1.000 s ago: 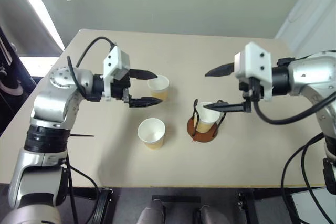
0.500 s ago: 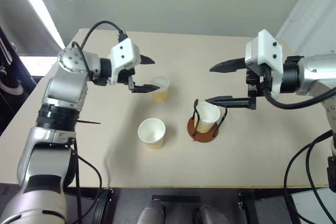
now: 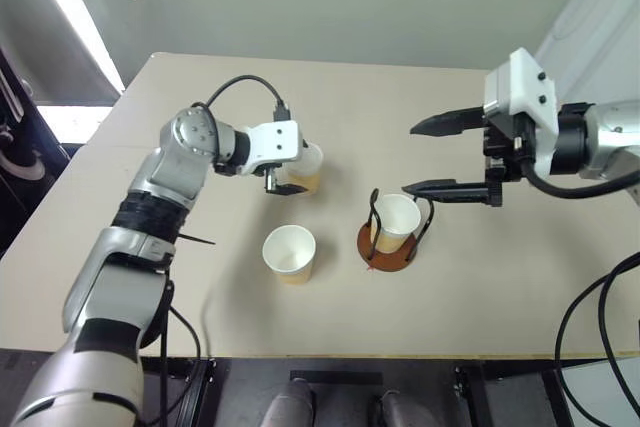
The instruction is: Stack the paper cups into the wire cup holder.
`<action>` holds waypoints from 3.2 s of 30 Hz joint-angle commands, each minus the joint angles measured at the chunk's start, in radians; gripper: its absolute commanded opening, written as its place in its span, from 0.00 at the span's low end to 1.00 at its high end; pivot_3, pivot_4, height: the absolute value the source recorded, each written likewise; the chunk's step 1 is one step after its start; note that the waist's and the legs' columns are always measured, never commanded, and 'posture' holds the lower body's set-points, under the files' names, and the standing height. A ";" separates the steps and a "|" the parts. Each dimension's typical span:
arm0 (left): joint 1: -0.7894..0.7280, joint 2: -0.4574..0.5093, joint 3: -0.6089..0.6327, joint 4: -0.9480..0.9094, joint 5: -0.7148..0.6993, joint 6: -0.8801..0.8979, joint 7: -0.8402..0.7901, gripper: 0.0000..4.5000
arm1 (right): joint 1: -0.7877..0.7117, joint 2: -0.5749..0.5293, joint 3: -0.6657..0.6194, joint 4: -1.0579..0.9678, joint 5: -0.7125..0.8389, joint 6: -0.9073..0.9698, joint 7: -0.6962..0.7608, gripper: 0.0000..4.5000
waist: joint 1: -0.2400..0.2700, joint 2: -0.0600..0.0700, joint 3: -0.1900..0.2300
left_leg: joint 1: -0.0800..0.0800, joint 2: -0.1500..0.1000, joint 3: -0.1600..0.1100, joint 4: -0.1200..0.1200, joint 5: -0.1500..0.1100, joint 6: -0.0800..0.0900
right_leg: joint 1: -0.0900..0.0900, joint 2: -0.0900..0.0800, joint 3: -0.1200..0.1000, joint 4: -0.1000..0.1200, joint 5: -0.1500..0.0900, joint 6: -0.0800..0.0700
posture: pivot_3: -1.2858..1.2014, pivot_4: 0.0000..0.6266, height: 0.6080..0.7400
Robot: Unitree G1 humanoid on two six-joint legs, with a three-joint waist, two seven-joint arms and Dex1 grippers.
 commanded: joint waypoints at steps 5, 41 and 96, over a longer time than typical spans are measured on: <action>-0.057 -0.028 -0.006 0.082 0.052 -0.084 0.014 1.00 | -0.010 -0.024 -0.036 -0.011 0.017 -0.013 -0.004 0.91 | 0.000 0.000 0.000 | -0.004 0.000 0.000 0.000 0.000 0.000 | -0.004 0.000 0.000 0.001 0.000 0.000 | 0.52 0.24 1.00; -0.098 -0.089 0.031 0.198 0.021 -0.106 -0.119 0.01 | -0.004 -0.089 -0.071 0.127 0.021 -0.102 0.048 0.92 | 0.004 0.000 0.000 | -0.009 0.000 0.001 0.003 0.000 0.000 | -0.008 0.000 0.000 0.003 0.000 0.001 | 0.52 0.24 1.00; -0.259 -0.185 -0.161 -0.207 -0.446 0.291 -0.420 0.01 | 0.296 -0.288 -0.281 -0.044 0.137 -0.010 0.006 0.92 | 0.013 0.000 0.000 | -0.009 -0.001 0.003 0.020 0.000 0.003 | -0.006 0.000 0.001 0.014 0.002 0.005 | 0.52 0.24 1.00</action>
